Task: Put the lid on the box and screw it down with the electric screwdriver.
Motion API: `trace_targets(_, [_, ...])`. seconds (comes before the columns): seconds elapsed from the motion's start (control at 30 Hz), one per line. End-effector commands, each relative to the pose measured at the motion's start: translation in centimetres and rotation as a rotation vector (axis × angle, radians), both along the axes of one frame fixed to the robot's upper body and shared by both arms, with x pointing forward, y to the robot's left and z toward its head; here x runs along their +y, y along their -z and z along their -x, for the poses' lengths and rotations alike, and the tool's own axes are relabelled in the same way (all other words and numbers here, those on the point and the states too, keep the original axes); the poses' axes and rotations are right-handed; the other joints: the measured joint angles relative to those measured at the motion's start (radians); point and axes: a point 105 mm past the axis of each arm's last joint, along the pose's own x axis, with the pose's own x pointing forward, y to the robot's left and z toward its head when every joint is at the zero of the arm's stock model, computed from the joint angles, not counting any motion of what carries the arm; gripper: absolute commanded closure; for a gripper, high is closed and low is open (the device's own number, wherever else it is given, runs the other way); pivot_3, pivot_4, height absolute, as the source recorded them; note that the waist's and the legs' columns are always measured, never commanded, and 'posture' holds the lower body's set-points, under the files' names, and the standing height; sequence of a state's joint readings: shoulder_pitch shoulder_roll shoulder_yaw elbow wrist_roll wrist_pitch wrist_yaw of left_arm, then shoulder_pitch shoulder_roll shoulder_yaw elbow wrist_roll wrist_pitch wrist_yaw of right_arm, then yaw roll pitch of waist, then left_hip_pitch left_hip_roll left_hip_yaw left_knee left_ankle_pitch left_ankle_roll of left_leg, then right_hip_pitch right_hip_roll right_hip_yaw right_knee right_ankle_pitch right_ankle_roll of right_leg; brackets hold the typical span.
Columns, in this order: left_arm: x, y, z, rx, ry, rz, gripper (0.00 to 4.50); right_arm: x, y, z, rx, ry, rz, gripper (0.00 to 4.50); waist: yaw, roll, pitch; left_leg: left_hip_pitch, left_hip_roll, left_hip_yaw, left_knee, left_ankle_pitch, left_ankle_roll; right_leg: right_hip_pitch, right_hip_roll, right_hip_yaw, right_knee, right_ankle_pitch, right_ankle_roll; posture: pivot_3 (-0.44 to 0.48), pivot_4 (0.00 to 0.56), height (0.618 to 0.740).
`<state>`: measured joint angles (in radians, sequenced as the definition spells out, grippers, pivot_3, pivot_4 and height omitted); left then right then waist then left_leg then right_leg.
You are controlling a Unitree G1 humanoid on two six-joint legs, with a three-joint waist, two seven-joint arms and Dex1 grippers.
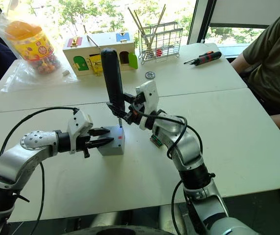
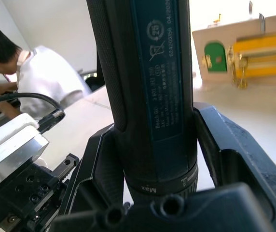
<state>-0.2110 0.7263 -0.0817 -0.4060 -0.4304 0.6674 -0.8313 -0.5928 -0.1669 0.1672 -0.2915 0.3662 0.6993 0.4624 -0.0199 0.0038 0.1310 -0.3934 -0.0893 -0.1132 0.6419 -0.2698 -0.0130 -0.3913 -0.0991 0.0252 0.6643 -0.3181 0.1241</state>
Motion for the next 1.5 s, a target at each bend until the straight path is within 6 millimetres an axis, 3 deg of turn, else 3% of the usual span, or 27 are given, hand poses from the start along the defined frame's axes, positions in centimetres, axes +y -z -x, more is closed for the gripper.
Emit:
trace_targets(0.03, [0.1, 0.8, -0.1, 0.028, -0.003, -0.009, 2.79, -1.5, -6.9, 1.5, -0.144, -0.008, -0.116, 2.62, 0.009, 0.000, 0.002, -0.001, 0.000, 0.000, 0.000, 0.000, -0.001, 0.000, 0.000, 0.000, 0.000, 0.000, 0.000, 0.000, 0.150, 0.740])
trace_targets(0.17, [-0.1, -0.5, -0.5, -0.002, 0.006, 0.030, 2.79, -4.1, -10.7, 0.9, -0.148, 0.024, -0.180, 2.62, 0.006, 0.000, 0.004, -0.001, 0.000, -0.001, 0.000, 0.000, 0.000, 0.000, -0.002, 0.000, -0.001, 0.000, 0.000, 0.000, 0.150, 0.740])
trace_targets(0.33, [-1.1, -3.6, -1.8, -0.065, 0.030, 0.114, 2.79, -7.3, -11.0, -1.7, -0.017, 0.180, -0.186, 2.62, 0.006, -0.001, 0.004, -0.002, 0.000, -0.001, 0.000, 0.000, 0.000, 0.001, -0.002, -0.001, -0.001, 0.000, 0.000, 0.000, 0.150, 0.740])
trace_targets(0.43, [-2.1, -5.7, -2.1, -0.114, 0.068, 0.130, 2.79, -9.6, -10.5, -2.1, 0.109, 0.212, -0.065, 2.62, 0.007, -0.001, 0.006, -0.010, 0.000, 0.000, 0.003, 0.002, -0.002, -0.004, -0.002, -0.001, 0.001, 0.000, 0.000, 0.000, 0.150, 0.740])
trace_targets(0.6, [-4.0, -5.5, 0.1, -0.125, 0.249, 0.031, 2.79, -16.6, -9.0, -2.7, 0.304, 0.396, 0.147, 2.62, 0.004, 0.000, 0.012, -0.022, -0.002, 0.001, 0.005, 0.003, -0.005, -0.014, -0.004, -0.002, 0.001, 0.000, 0.000, 0.000, 0.150, 0.740])
trace_targets(0.8, [-6.0, -5.6, 2.5, -0.062, 0.394, 0.077, 2.79, -22.7, -1.5, 0.5, 0.797, 0.445, 0.342, 2.62, 0.005, -0.004, 0.017, -0.023, -0.001, 0.002, 0.006, 0.003, -0.004, -0.014, -0.004, -0.002, 0.000, 0.000, 0.000, 0.000, 0.150, 0.740])
trace_targets(0.93, [-6.6, -5.2, 3.6, -0.019, 0.451, 0.100, 2.79, -23.7, 1.0, 1.6, 0.957, 0.409, 0.350, 2.62, -0.004, 0.001, 0.023, -0.022, 0.000, 0.005, 0.008, 0.000, 0.001, -0.014, -0.003, -0.001, 0.002, 0.000, 0.000, 0.000, 0.150, 0.740])
trace_targets(1.1, [-6.8, -4.0, 4.8, 0.021, 0.484, 0.070, 2.79, -24.1, 3.3, 1.1, 1.067, 0.429, 0.340, 2.62, 0.003, 0.002, 0.025, -0.022, 0.000, 0.005, 0.007, 0.002, -0.001, -0.014, -0.003, -0.001, 0.001, 0.000, 0.000, 0.000, 0.150, 0.740])
trace_targets(1.5, [-6.6, -3.7, 4.7, 0.008, 0.455, 0.051, 2.79, -23.5, 5.7, 0.1, 1.110, 0.410, 0.396, 2.62, 0.008, 0.001, 0.026, -0.023, -0.001, 0.005, 0.009, 0.003, -0.003, -0.014, -0.003, -0.001, 0.001, 0.001, 0.000, 0.000, 0.150, 0.740])
